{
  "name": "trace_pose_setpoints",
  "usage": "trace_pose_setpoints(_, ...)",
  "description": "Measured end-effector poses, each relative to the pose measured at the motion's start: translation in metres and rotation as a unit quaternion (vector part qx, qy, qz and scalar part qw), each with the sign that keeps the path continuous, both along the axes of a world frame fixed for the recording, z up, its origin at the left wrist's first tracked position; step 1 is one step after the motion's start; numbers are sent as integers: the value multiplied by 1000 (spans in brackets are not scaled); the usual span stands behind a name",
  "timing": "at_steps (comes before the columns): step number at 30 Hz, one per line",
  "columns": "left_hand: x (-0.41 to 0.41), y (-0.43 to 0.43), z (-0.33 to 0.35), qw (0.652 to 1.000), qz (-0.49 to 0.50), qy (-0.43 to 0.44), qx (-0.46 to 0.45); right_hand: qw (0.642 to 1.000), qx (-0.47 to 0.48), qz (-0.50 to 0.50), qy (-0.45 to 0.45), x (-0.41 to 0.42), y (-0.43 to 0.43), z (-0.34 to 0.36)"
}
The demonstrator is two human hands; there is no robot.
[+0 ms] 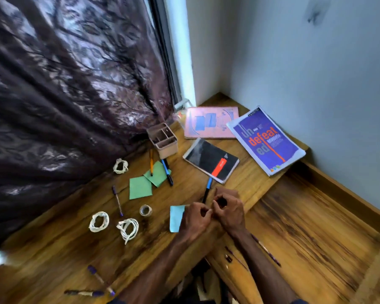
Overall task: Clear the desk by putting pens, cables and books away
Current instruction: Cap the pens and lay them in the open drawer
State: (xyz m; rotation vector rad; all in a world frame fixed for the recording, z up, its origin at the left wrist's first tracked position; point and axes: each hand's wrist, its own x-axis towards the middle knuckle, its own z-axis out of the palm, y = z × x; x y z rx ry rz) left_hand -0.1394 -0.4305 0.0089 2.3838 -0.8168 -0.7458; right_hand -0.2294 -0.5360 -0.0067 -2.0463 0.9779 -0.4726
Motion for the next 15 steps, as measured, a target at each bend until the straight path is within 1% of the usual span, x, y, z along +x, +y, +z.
trace_pose_setpoints(2,26,15,3,999,34,-2,-5,1000,-12,9,25,23,6,6)
trace_pose_setpoints(5,57,36,2,996,82,22,-22,992,-5,2,122,48,10,16)
trace_pose_setpoints(8,79,50,-4,993,112,20,-19,976,-57,-16,208,60,11,25)
trace_pose_setpoints(10,87,54,-9,991,126,28,-22,970,-49,-5,236,66,13,32)
trace_pose_setpoints(13,98,58,-17,991,131,33,-19,975,23,-2,220,79,17,36)
trace_pose_setpoints(15,104,59,-21,990,131,38,-20,972,3,-1,236,85,17,41)
